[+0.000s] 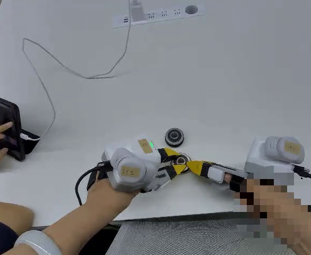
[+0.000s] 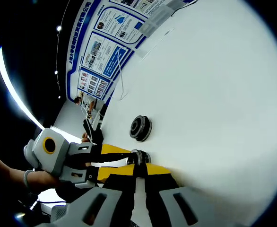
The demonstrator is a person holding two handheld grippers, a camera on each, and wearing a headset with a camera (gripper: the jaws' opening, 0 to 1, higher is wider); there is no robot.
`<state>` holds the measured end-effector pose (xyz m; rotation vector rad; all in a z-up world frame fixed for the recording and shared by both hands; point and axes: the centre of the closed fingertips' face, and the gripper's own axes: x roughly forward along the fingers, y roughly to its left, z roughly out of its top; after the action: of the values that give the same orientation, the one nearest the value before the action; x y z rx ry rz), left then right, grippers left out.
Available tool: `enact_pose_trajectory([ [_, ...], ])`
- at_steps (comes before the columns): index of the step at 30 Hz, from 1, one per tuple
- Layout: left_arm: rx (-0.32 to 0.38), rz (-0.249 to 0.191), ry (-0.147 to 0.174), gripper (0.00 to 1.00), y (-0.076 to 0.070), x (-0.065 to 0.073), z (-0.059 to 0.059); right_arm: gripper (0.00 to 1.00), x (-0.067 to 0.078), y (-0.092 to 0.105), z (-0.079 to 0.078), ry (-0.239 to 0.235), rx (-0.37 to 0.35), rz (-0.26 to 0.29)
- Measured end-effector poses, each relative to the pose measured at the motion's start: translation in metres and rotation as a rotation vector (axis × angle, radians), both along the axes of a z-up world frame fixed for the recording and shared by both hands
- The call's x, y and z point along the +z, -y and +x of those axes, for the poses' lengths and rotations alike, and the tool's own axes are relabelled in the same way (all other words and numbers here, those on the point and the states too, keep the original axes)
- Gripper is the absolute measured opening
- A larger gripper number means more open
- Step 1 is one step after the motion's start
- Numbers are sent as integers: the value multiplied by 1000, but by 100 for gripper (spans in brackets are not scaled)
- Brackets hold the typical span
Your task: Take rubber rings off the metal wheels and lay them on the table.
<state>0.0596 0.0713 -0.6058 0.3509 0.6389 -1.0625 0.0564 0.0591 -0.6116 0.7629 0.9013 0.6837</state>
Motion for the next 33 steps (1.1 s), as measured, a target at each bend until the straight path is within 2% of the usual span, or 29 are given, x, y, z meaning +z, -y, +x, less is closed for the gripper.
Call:
enact_pose_trajectory([
  [11,1,0,0,13,0,-1,0,4,4,4,7,28,1,-7],
  [14,3,-1,-1,13,0,0,0,15,2,5,6,4,-11,0],
  [21,2,-5,1,13,0,1,-1,16,-2,-2,1,-20,6,11],
  [24,1,-5,1,13,1,1,-1,15,-3,0,2,-23,5,15],
  [27,2,-5,1,13,1,1,-1,11,2,2,4,-6,1,14],
  [29,3,-7,1,13,1,1,-1,8,1,4,5,13,7,-6],
  [30,3,-8,1,13,1,1,-1,6,1,4,5,17,8,6],
  [33,5,-8,1,13,1,1,-1,5,0,5,5,11,11,6],
])
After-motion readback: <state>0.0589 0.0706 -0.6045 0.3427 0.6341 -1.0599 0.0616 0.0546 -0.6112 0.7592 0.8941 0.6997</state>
